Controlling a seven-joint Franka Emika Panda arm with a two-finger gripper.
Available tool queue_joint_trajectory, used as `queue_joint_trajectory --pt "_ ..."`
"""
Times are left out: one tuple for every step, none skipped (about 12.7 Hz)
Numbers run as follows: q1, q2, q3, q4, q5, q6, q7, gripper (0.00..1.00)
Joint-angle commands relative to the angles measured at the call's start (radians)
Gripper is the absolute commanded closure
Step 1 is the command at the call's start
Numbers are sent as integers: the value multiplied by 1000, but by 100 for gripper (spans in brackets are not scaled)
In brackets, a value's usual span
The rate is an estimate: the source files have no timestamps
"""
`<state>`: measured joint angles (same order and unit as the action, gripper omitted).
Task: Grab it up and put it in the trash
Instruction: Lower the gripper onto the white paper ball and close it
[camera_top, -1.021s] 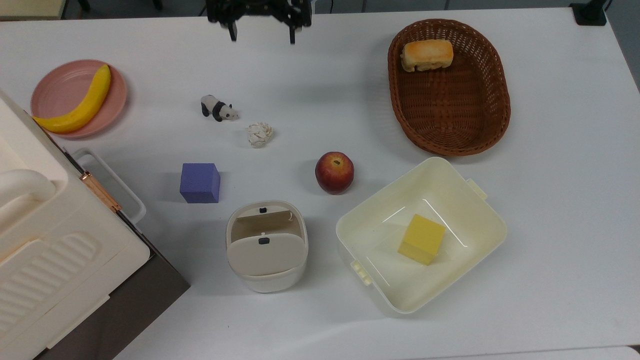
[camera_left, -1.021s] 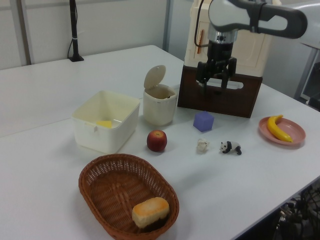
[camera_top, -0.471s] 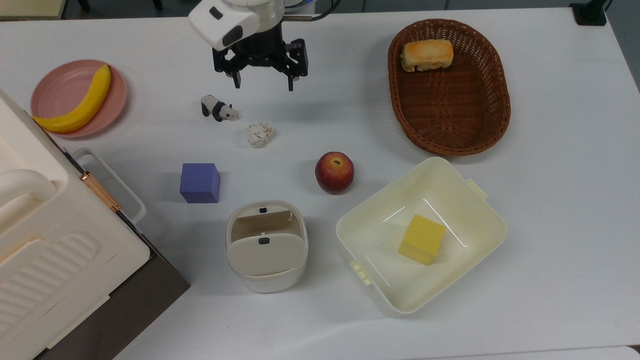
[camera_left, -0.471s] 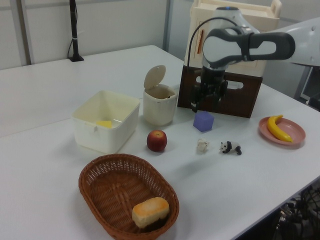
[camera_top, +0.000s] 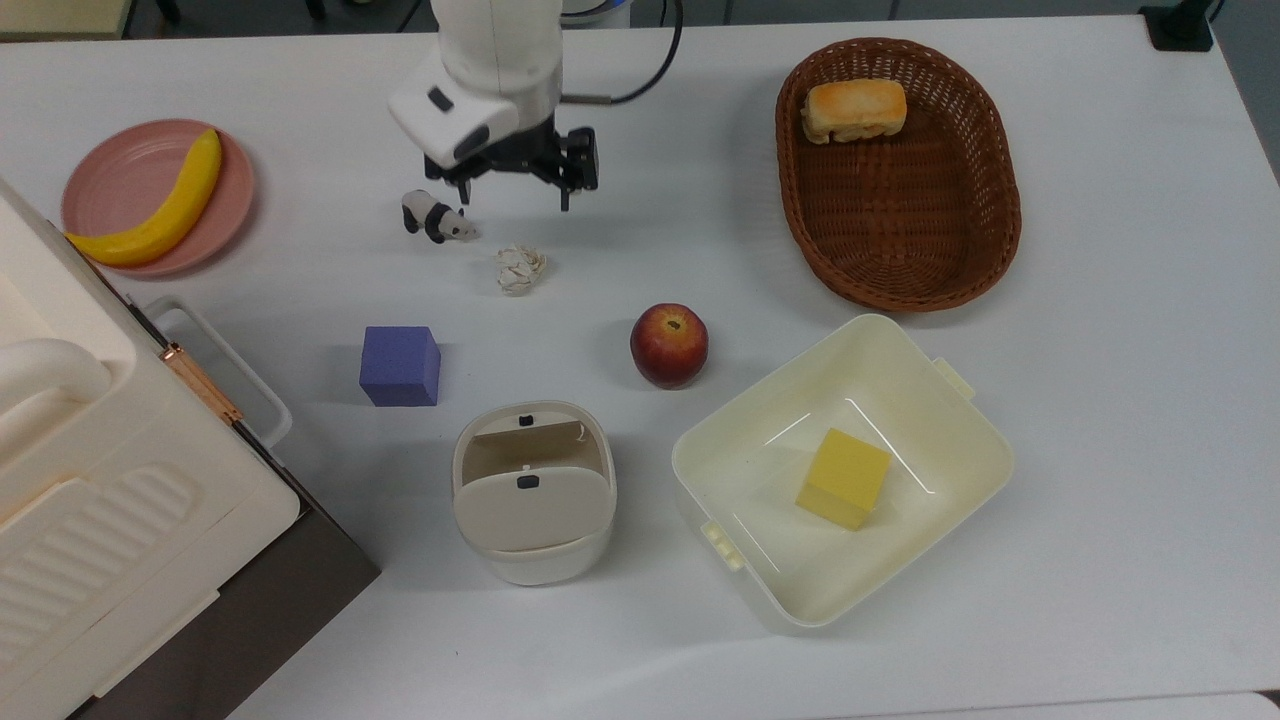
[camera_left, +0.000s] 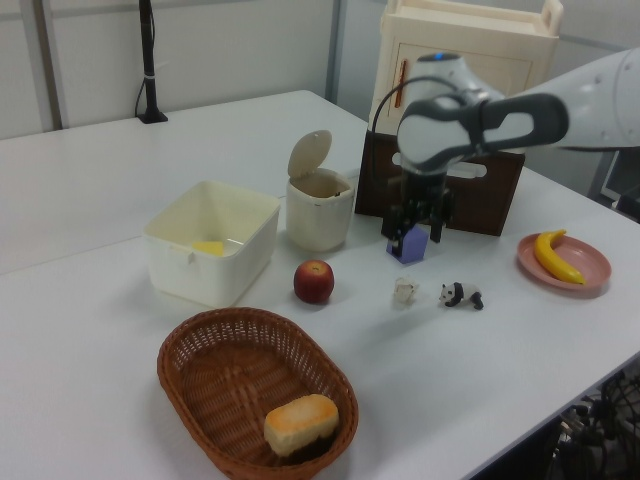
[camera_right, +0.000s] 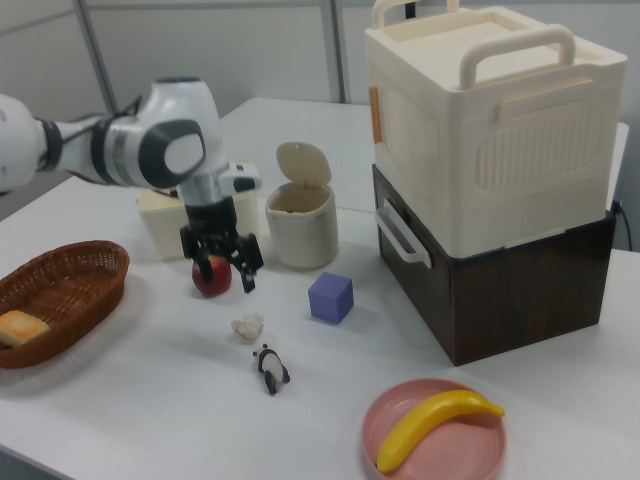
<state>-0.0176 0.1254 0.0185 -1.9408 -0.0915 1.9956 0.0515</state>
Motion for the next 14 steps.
queue_joint_trajectory --pt "-1 77 11 -7 -33 64 19 0" --pt "-1 106 11 -7 -34 89 19 0" --pt "-1 131 11 -7 -36 110 19 0" --pt "1 137 11 -7 -40 115 19 0" --pt "1 137 11 -7 -42 115 19 0" --pt "-1 141 11 -7 -45 117 18 0" --pt "-1 154 11 -6 -53 117 18 0" --pt "1 163 9 3 -62 117 18 0" --pt "1 168 11 6 -63 117 18 0" --pt "1 174 11 6 -63 117 18 0" --pt "1 178 11 8 -68 117 18 0" --pt "1 180 11 9 -79 117 18 0" --pt "1 181 11 9 -91 117 16 0" --pt "1 183 11 11 -96 117 13 11"
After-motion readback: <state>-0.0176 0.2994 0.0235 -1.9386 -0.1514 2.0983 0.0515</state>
